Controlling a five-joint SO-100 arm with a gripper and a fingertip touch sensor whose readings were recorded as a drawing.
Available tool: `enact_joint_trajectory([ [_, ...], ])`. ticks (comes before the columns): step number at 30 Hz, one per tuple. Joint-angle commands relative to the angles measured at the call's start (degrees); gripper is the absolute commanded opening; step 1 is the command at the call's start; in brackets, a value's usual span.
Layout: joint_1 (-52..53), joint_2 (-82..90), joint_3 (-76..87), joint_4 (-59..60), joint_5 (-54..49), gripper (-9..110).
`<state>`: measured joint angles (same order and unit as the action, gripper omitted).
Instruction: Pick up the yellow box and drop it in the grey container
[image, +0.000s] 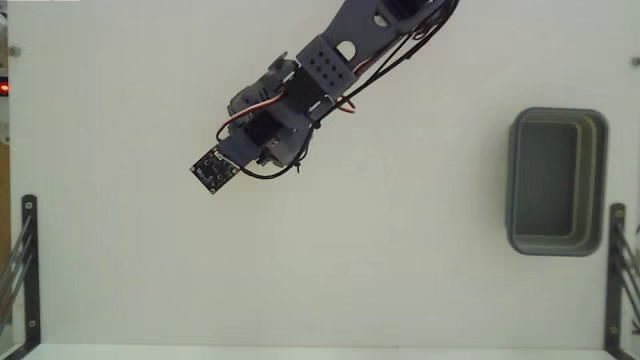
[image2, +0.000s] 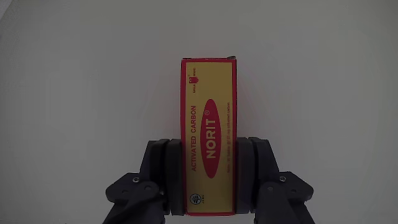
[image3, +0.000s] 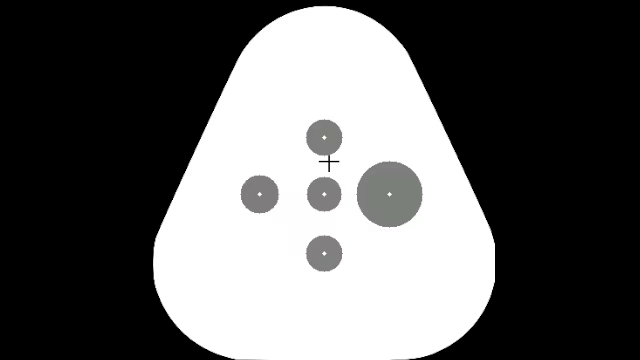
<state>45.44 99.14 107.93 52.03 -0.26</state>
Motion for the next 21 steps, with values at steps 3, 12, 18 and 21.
enact_joint_trajectory([
  [3, 0.64, 4.28, -6.2, 4.06, 0.26, 40],
  [12, 0.64, 3.74, -13.09, 10.4, 0.26, 40],
  [18, 0.64, 2.99, -18.03, 14.61, 0.26, 40],
  [21, 0.64, 2.51, -20.63, 16.71, 0.26, 40],
])
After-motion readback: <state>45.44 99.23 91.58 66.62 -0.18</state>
